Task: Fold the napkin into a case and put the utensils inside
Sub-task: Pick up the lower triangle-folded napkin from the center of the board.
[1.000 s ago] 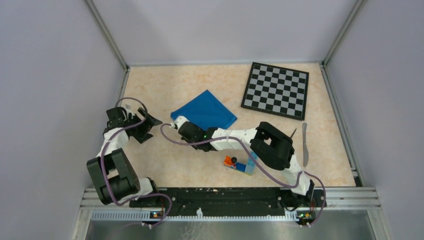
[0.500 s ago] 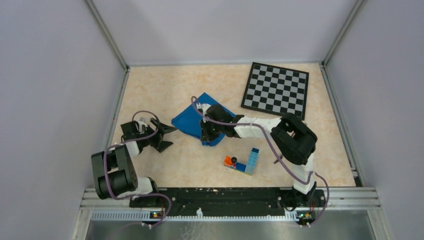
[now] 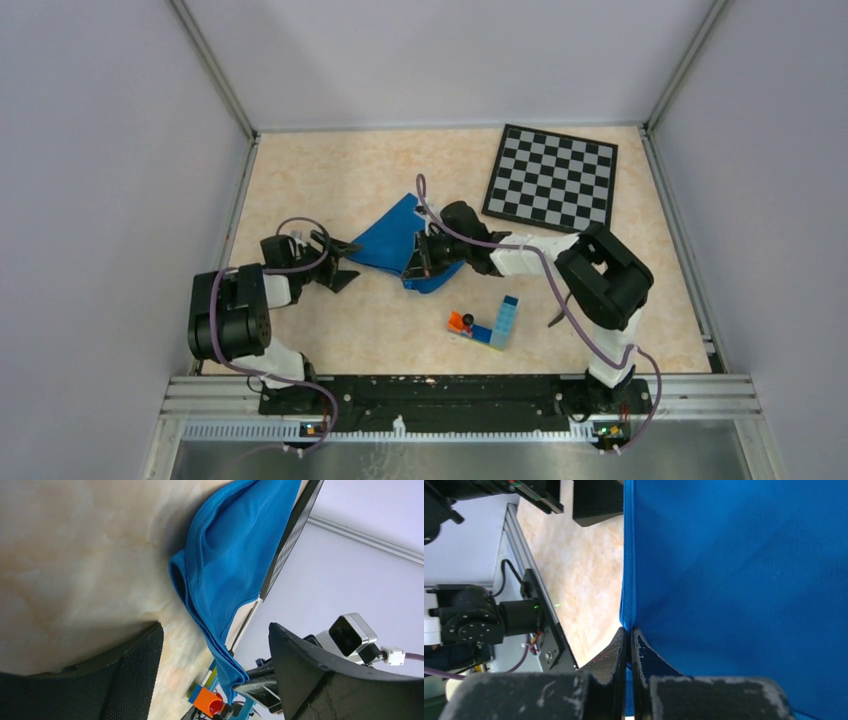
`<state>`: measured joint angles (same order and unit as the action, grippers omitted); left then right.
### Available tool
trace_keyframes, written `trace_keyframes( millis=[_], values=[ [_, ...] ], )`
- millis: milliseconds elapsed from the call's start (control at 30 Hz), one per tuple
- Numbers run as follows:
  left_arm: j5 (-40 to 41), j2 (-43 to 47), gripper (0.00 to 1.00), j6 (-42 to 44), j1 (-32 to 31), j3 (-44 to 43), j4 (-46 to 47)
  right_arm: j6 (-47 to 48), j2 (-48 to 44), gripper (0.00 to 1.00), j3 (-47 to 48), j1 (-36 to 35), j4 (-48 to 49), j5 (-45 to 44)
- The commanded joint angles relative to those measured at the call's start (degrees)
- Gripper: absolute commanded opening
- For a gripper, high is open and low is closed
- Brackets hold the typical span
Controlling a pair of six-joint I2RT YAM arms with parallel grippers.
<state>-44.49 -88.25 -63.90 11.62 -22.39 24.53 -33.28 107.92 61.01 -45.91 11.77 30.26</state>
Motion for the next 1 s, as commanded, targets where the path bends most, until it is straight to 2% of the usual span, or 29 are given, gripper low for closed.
trace_keyframes(
  millis=[0, 100, 233, 433, 533, 600, 667, 800, 967],
  values=[
    [4.55, -2.32, 0.81, -1.27, -1.04, -2.07, 2.34, -3.25, -3.7, 0.0, -0.06, 1.61, 7.1, 3.77],
    [7.36, -2.53, 0.76, -0.04, -1.62, -3.28, 0.03, -3.2, -3.53, 0.0, -0.09, 1.94, 7.41, 4.29],
    [10.15, -4.27, 0.65, 4.97, -1.69, -7.86, -6.58, -3.29, -3.75, 0.0, -0.81, 2.47, 7.89, 4.45],
    [13.68, -5.66, 0.36, 9.93, -1.72, -11.96, -11.42, -3.0, -3.72, 0.0, -1.76, 2.56, 8.26, 4.79],
    [13.22, -6.35, 0.29, 10.75, -1.75, -13.31, -11.62, -2.98, -3.77, 0.0, -2.27, 2.56, 8.58, 5.14],
    [12.91, -6.46, 0.14, 11.08, -1.7, -14.07, -11.86, -2.72, -3.85, 0.0, -2.37, 2.49, 8.42, 5.27],
    [13.11, -5.91, 0.07, 11.6, -1.69, -14.65, -12.69, -2.42, -3.86, 0.0, -2.45, 2.57, 8.42, 5.73],
    [14.51, -3.73, 0.0, 13.75, -1.71, -16.42, -17.46, -2.59, -3.86, 0.0, -2.74, 2.5, 8.49, 6.37],
    [18.36, 0.55, 0.0, 16.26, -1.52, -18.87, -28.02, -5.15, -3.31, 0.0, -4.23, 1.51, 11.18, 8.12]
  ],
)
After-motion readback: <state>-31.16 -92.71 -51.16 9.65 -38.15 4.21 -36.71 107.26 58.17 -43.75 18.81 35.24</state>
